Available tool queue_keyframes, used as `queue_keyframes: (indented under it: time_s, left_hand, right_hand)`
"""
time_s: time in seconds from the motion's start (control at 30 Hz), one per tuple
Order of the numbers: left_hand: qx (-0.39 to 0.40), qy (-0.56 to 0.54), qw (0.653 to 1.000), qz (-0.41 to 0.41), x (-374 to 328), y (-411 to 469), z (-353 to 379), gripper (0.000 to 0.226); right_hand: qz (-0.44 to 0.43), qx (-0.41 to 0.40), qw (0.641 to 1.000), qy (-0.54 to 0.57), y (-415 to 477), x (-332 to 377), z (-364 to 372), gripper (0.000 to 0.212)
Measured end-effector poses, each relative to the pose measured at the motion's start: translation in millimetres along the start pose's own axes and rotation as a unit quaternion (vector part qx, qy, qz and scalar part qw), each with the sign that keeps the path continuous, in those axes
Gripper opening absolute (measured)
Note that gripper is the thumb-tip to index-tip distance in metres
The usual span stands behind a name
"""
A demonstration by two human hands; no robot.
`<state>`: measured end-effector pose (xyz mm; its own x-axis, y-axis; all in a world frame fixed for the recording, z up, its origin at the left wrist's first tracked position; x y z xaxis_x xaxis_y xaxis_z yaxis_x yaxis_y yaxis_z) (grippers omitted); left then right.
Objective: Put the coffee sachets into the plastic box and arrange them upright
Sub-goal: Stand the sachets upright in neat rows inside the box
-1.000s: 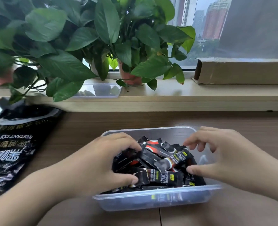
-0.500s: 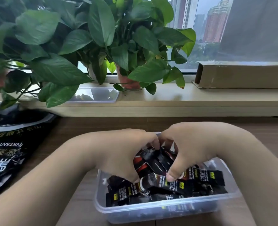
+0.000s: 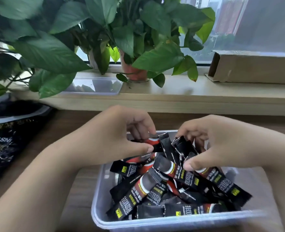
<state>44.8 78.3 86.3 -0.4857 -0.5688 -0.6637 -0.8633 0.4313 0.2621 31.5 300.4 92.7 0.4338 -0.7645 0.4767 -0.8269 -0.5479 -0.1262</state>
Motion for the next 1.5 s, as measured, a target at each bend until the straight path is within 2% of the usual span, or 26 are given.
queue_keyframes:
  time_s: [0.1,0.17,0.33,0.43,0.53,0.63,0.73,0.93,1.1,1.27,1.43,1.5]
  left_hand:
    - [-0.030,-0.081,0.996,0.005,2,-8,-3,0.020]
    - [-0.049,-0.140,0.989,0.002,4,-10,-7,0.020]
    - [-0.087,-0.252,0.964,-0.008,6,-9,-8,0.023]
    - [-0.126,-0.261,0.957,-0.026,9,-8,-7,0.019]
    - [-0.150,-0.293,0.944,-0.028,9,-6,-5,0.019]
    - [-0.166,-0.320,0.932,-0.034,10,-5,-3,0.013]
    - [-0.162,-0.326,0.931,-0.030,12,-4,-2,0.014]
    - [-0.155,-0.316,0.936,-0.018,13,-5,1,0.014]
    - [-0.168,-0.340,0.925,-0.036,16,-4,1,0.015]
    - [-0.160,-0.303,0.939,-0.025,10,-4,2,0.014]
    - [-0.138,-0.266,0.954,-0.022,9,-3,2,0.017]
    - [-0.135,-0.255,0.957,-0.025,11,-2,2,0.017]
  right_hand:
    - [-0.033,-0.016,0.994,0.101,2,-1,-3,0.020]
    - [-0.041,-0.024,0.988,0.150,3,-3,-4,0.014]
    - [-0.067,-0.033,0.962,0.264,5,-7,-4,0.016]
    - [-0.076,-0.050,0.946,0.312,6,-9,-7,0.026]
    - [-0.073,-0.062,0.945,0.314,6,-13,-8,0.032]
    - [-0.080,-0.051,0.942,0.322,5,-10,-7,0.021]
    - [-0.086,-0.023,0.951,0.297,4,-7,-2,0.022]
    - [-0.075,-0.023,0.957,0.281,6,-10,-1,0.025]
    - [-0.073,-0.021,0.956,0.282,7,-10,0,0.022]
    - [-0.064,-0.018,0.957,0.282,9,-9,0,0.022]
    - [-0.057,-0.066,0.924,0.371,9,-19,-9,0.014]
    - [-0.056,-0.056,0.948,0.310,8,-15,-5,0.014]
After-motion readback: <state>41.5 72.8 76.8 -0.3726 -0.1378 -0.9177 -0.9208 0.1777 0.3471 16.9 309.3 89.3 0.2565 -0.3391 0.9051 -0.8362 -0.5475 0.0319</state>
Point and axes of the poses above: each hand's wrist, its own y-axis towards the middle knuckle, its own z-axis out of the palm, x = y × z, the point moved 3 cm from there along y, towards the middle knuckle, and after that the axes turned 1 degree about -x, right-handed, at the moved point
